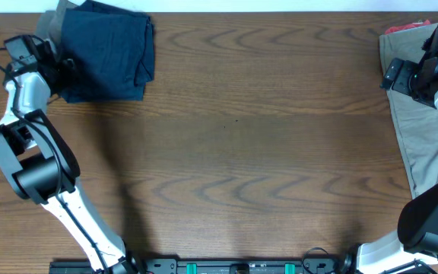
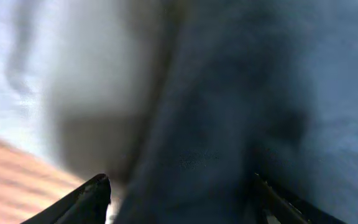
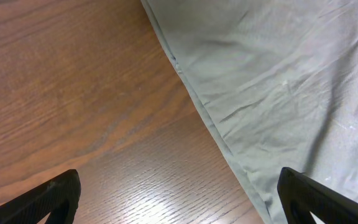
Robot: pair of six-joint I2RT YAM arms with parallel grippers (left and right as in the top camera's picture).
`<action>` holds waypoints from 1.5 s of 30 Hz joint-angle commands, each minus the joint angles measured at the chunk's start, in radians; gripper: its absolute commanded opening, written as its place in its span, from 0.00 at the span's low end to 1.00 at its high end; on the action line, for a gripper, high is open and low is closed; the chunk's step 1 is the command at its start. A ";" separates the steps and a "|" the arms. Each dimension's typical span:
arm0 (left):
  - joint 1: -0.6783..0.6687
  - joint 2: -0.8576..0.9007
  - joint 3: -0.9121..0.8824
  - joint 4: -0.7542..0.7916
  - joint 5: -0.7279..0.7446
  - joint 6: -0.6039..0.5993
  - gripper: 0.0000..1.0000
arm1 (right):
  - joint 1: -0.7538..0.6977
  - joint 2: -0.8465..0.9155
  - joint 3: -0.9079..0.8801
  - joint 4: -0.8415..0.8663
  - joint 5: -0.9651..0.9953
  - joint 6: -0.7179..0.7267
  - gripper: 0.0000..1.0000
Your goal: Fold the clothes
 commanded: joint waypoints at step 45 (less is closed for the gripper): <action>-0.122 -0.278 0.022 0.155 -0.216 -0.010 0.06 | -0.005 0.005 0.010 0.000 0.010 -0.011 0.99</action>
